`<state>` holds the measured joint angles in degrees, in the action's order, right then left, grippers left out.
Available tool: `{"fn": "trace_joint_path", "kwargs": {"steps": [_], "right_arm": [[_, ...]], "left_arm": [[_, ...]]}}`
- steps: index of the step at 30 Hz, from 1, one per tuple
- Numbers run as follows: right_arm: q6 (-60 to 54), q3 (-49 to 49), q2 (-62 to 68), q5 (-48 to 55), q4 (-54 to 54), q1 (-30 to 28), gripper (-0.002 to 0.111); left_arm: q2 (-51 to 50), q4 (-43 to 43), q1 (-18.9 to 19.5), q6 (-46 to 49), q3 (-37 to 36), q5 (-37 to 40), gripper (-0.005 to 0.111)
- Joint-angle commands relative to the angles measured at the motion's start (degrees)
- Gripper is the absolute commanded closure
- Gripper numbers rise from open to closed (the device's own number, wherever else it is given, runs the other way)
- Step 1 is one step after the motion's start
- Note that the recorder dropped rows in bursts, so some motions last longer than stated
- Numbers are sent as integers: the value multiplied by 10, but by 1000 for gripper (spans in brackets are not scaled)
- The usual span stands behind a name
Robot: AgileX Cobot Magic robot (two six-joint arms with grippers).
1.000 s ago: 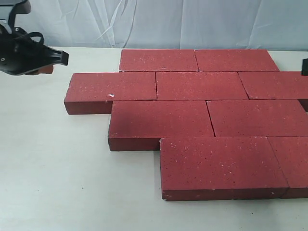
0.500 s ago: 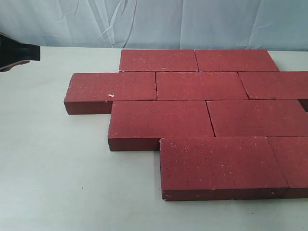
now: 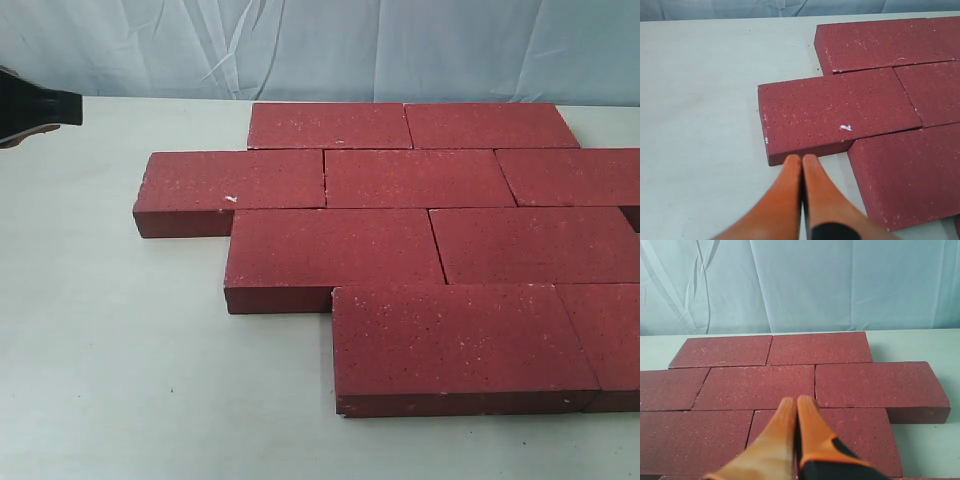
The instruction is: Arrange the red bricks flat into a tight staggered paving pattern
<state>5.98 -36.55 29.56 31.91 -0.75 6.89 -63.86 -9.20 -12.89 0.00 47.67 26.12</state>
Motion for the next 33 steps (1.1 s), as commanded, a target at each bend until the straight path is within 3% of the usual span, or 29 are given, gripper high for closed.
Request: {"fn": "trace_joint_path", "kwargs": {"steps": [1,13,33], "right_arm": [[1,1,-3,-8,0,-4,109],[1,28,-61,-9,69,-4,109],[-4,266,-296,-57,62,-52,109]], "left_arm": [[5,0,-4,0,-3,-5,107],[5,1,-4,0,-3,-5,107],[5,3,-4,0,-3,-5,107]]}}
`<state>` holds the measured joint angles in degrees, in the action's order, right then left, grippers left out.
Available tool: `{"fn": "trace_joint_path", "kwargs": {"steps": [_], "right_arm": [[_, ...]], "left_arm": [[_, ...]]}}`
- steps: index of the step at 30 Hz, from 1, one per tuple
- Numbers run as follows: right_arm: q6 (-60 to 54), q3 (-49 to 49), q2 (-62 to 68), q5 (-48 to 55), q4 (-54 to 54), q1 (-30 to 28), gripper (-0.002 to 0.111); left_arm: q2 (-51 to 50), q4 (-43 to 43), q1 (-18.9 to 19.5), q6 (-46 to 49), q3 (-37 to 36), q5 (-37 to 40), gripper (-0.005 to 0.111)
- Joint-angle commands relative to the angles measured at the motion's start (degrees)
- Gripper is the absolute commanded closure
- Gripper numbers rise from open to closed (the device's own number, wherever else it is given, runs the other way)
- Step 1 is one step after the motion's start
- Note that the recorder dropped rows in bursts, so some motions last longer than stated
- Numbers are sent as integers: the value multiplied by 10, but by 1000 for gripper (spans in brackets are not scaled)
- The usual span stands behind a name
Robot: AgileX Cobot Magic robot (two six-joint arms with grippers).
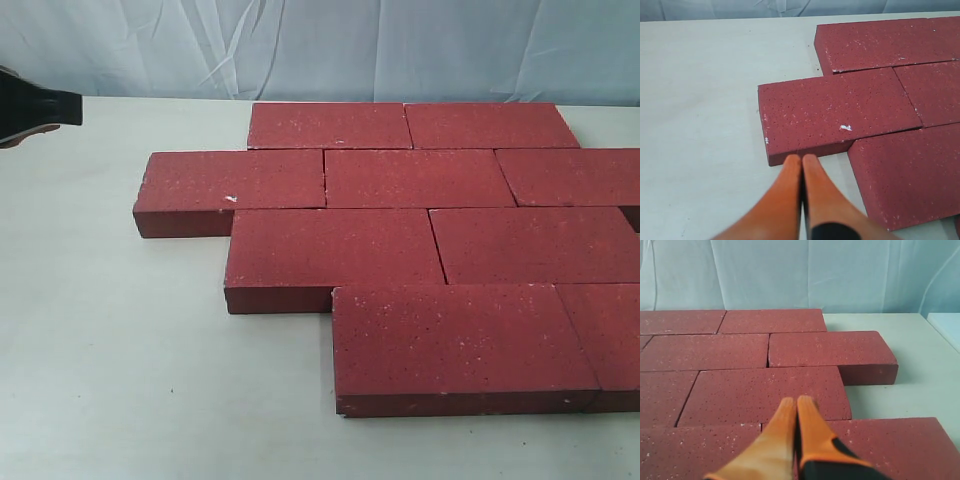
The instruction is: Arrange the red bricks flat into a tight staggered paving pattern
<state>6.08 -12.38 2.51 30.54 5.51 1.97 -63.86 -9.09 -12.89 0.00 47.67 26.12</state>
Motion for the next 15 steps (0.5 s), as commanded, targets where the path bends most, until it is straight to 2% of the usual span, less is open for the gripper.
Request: {"fn": "trace_joint_path", "kwargs": {"steps": [1,15], "right_arm": [[-9,29,-25,-44,0,-3,109],[-35,35,-25,-46,0,-2,109]], "left_arm": [[5,1,-4,0,-3,-5,107],[5,1,-4,0,-3,-5,107]]}}
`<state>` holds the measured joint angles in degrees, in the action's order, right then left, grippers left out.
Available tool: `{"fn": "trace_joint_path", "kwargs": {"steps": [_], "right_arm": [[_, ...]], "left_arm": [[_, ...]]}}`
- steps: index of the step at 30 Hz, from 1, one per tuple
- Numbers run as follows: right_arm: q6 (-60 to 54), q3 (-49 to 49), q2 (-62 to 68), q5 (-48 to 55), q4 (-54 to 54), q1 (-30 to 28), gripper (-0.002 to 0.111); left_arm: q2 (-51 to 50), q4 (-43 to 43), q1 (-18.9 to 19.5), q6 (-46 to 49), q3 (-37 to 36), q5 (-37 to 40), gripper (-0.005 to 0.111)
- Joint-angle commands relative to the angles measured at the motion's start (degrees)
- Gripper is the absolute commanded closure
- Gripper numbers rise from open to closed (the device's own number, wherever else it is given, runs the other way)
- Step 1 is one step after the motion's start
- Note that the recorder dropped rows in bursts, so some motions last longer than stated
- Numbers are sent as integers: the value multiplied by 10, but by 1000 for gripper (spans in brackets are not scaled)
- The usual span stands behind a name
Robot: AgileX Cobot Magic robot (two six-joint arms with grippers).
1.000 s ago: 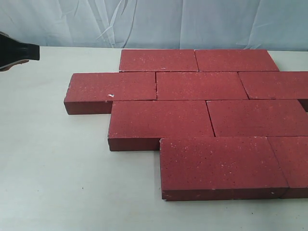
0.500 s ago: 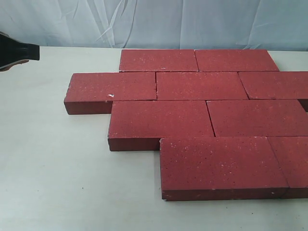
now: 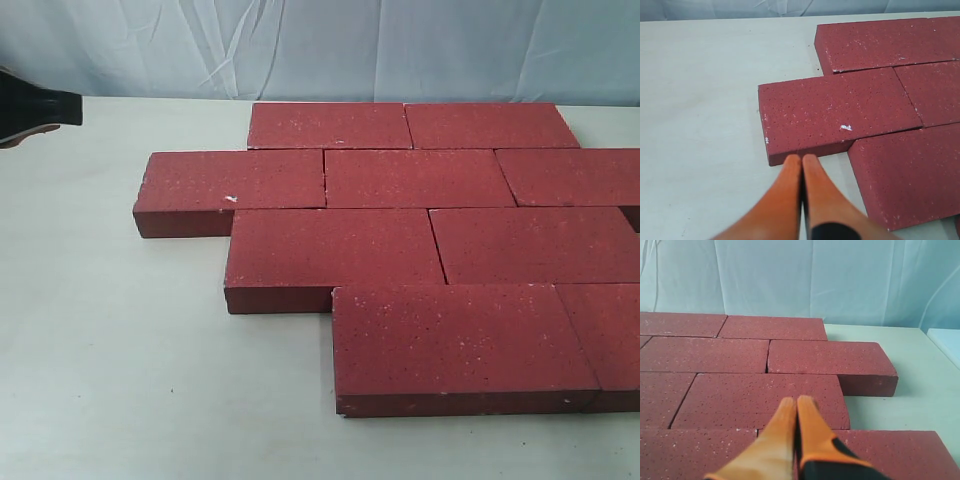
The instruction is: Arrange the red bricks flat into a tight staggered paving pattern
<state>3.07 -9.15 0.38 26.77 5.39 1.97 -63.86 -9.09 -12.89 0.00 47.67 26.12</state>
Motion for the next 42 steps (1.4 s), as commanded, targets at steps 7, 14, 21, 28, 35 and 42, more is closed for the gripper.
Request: {"fn": "trace_joint_path", "kwargs": {"steps": [7,14,21,28,35,42], "right_arm": [[-4,42,-4,-27,-24,-2,109],[-4,66,-4,-39,-33,-2,109],[-4,91,-4,-54,-48,-2,109],[-4,91,-4,-58,-51,-2,109],[-4,91,-4,-59,-54,-2,109],[-4,91,-4,-60,-54,-2,109]], "left_arm": [[5,1,-4,0,-3,-5,107],[5,1,-4,0,-3,-5,107],[5,1,-4,0,-3,-5,107],[5,1,-4,0,-3,-5,107],[5,1,-4,0,-3,-5,107],[5,1,-4,0,-3,-5,107]]}}
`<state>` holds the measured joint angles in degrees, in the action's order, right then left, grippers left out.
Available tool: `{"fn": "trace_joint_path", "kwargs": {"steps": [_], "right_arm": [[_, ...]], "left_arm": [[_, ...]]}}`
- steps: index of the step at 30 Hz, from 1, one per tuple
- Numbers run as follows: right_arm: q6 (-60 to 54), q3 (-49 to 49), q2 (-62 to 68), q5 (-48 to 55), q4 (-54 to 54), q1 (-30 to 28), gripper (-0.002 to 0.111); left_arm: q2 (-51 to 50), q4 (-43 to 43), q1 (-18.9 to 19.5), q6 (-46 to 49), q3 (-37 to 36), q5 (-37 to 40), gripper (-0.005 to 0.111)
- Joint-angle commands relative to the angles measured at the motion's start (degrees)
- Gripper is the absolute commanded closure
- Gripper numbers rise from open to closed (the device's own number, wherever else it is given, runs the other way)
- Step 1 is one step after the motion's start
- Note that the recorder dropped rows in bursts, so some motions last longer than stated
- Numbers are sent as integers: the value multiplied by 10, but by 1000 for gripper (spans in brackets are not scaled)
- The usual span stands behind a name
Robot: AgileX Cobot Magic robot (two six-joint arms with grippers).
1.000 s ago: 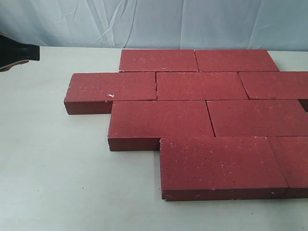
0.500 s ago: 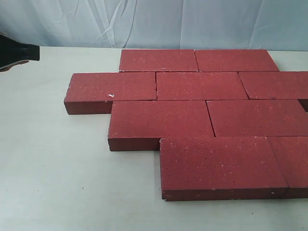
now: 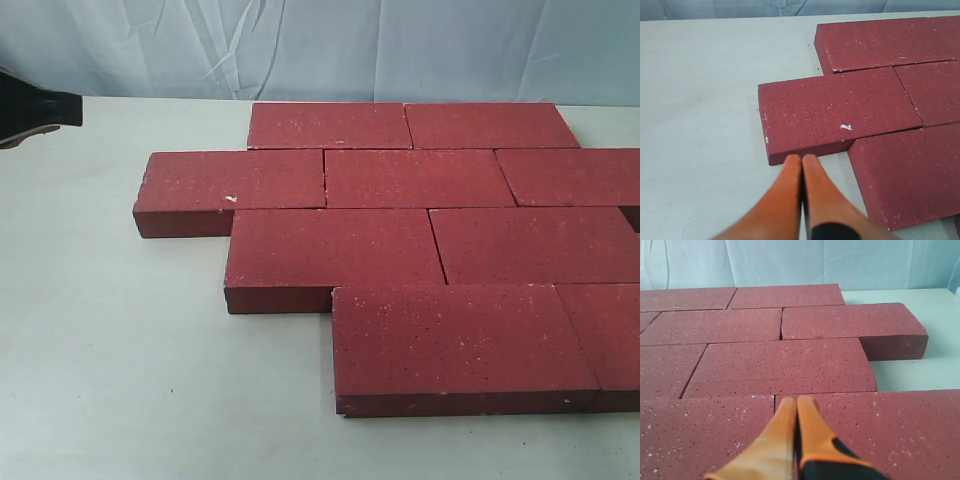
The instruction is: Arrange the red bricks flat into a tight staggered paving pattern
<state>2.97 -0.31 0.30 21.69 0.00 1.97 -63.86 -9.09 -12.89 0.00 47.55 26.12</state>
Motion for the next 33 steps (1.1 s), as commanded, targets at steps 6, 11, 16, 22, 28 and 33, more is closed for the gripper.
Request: {"fn": "trace_joint_path", "kwargs": {"steps": [6,11,16,22,28,33], "right_arm": [[-3,3,-3,-9,0,-2,109],[-3,3,-3,-9,0,-2,109],[-3,3,-3,-9,0,-2,109],[-3,3,-3,-7,0,-2,109],[-3,3,-3,-7,0,-2,109],[-3,3,-3,-7,0,-2,109]], "left_arm": [[5,4,-4,0,-2,-5,107],[5,15,-4,0,-2,-5,107],[25,25,9,5,-2,11,107],[83,18,67,5,-35,36,107],[213,27,118,5,-143,-4,107],[358,38,129,6,-303,-143,107]]}}
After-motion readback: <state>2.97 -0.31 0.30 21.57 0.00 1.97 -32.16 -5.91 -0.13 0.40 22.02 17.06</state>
